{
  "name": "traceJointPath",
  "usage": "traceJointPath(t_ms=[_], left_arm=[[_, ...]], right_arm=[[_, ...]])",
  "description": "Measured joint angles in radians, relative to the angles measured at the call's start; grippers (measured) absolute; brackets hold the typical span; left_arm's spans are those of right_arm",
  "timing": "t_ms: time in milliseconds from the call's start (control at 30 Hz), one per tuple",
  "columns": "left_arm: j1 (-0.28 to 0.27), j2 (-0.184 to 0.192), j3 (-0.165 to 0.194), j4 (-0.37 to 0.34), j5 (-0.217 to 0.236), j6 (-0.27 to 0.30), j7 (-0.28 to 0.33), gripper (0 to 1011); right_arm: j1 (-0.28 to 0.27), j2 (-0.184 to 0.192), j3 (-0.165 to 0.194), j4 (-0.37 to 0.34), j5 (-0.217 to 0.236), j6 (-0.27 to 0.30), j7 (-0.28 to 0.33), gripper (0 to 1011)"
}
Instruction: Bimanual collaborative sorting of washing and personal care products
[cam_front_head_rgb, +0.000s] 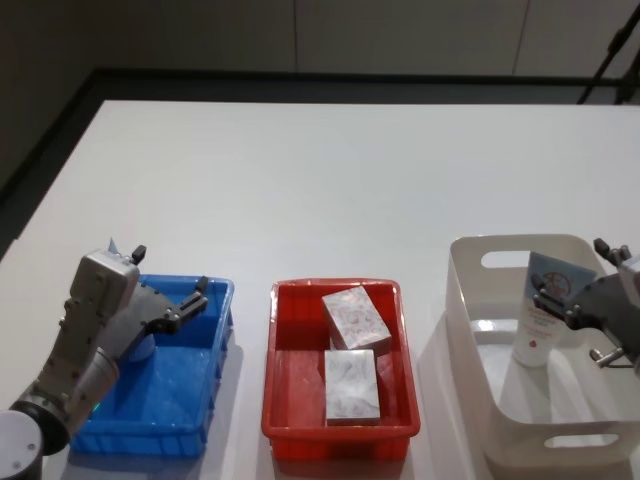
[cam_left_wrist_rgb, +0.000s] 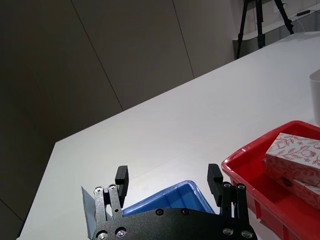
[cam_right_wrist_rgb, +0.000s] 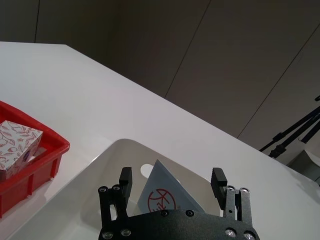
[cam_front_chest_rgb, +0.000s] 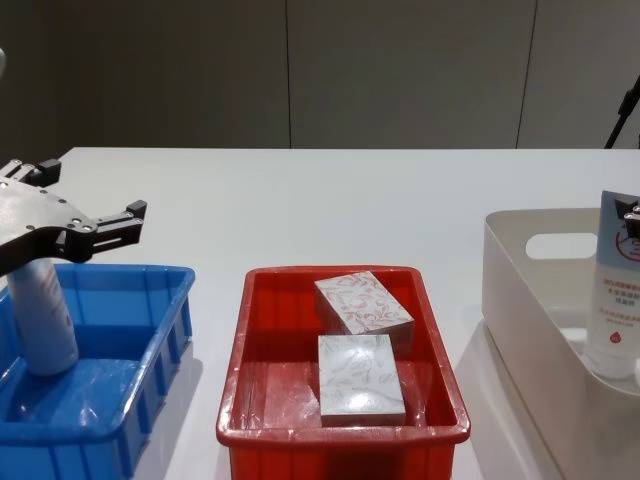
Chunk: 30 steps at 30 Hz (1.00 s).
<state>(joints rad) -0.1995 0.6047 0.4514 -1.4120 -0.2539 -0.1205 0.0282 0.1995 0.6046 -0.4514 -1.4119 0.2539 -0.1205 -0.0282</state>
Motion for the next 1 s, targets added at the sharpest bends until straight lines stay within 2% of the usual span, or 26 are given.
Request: traceJointPath(t_ms=[1000], left_arm=[[0.000,0.000,0.000,0.000,0.000,0.000,0.000,1001]], right_arm=[[0.000,0.000,0.000,0.000,0.000,0.000,0.000,1001]])
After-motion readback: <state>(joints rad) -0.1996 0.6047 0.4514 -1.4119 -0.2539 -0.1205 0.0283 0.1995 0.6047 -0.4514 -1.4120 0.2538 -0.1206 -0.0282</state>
